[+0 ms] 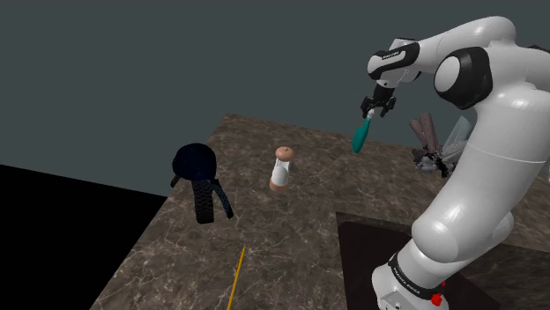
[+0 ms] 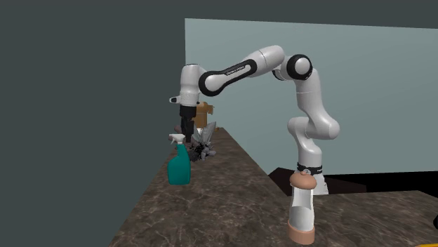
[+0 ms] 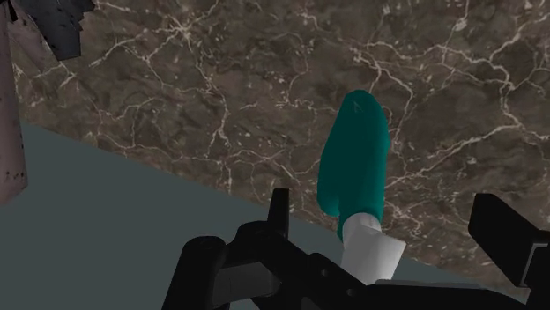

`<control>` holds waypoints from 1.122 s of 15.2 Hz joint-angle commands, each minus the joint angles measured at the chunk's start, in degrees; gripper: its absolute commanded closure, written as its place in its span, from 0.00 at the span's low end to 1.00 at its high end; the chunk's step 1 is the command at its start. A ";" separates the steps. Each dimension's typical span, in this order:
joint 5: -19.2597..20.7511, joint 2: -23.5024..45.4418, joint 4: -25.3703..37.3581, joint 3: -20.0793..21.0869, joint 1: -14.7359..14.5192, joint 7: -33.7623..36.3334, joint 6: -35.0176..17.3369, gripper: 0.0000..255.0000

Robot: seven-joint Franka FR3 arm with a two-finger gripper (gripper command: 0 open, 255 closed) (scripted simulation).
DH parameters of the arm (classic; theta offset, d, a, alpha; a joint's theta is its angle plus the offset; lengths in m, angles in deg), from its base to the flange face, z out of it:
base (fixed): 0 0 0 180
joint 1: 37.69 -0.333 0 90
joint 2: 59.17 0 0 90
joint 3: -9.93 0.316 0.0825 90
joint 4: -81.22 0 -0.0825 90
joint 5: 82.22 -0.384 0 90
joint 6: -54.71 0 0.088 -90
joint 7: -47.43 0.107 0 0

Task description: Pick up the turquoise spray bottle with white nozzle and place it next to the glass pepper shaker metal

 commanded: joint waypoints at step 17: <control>-0.32 0.61 -0.16 0.06 0.15 -0.18 -0.74 1.00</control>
